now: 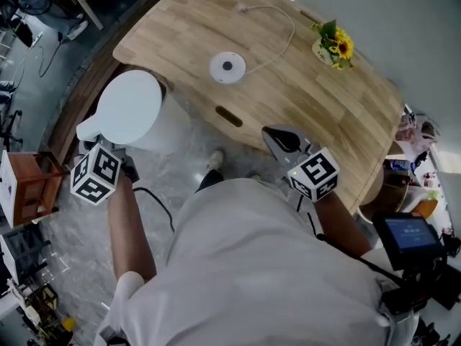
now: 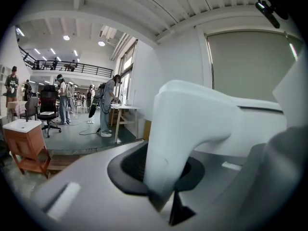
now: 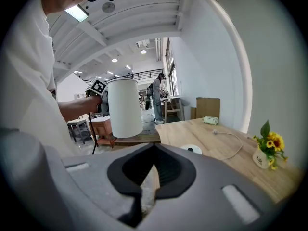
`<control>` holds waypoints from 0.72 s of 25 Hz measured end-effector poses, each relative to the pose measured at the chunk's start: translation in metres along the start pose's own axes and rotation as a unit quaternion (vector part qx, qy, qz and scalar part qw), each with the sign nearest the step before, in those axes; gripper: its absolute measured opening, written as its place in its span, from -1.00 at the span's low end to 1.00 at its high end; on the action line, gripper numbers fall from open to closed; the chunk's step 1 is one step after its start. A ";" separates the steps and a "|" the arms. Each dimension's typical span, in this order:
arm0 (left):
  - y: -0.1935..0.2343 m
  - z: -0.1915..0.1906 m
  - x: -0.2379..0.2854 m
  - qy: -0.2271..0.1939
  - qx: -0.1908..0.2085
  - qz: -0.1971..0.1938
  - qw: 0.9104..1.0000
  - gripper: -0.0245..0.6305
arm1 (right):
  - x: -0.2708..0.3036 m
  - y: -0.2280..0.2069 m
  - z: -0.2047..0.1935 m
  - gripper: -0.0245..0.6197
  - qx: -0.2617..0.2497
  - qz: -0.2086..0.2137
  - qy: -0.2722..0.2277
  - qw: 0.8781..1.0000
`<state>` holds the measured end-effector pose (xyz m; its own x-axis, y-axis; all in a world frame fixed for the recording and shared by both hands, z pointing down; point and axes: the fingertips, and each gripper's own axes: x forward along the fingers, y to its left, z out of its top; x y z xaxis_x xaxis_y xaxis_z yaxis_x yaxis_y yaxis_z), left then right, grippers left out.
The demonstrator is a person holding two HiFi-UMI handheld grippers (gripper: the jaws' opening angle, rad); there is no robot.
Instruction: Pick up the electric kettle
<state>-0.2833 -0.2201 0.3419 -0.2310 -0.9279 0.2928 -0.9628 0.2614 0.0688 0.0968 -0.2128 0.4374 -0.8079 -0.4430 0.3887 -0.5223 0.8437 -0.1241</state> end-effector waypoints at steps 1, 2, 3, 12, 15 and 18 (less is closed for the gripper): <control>0.000 0.000 -0.001 0.000 0.000 0.000 1.000 -0.73 | 0.000 0.001 0.000 -0.92 0.000 0.000 0.000 1.000; 0.000 -0.001 -0.002 0.000 0.000 0.000 1.000 -0.73 | -0.001 0.002 -0.001 -0.92 0.000 0.001 0.001 1.000; 0.000 -0.001 -0.003 0.001 -0.001 0.000 1.000 -0.73 | -0.001 0.002 -0.001 -0.92 0.000 0.001 0.001 1.000; -0.007 -0.001 -0.002 0.001 0.001 -0.010 1.000 -0.73 | -0.002 0.002 -0.002 -0.92 0.002 -0.002 -0.001 1.000; -0.009 -0.001 -0.001 0.001 0.001 -0.012 1.000 -0.73 | 0.000 0.001 0.000 -0.92 0.000 0.000 -0.001 1.000; -0.011 -0.001 0.000 0.001 0.001 -0.014 1.000 -0.73 | 0.001 -0.001 0.000 -0.92 -0.001 -0.003 -0.001 1.000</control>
<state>-0.2723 -0.2232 0.3417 -0.2042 -0.9339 0.2934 -0.9689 0.2355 0.0755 0.0969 -0.2143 0.4373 -0.8053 -0.4489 0.3873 -0.5268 0.8415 -0.1199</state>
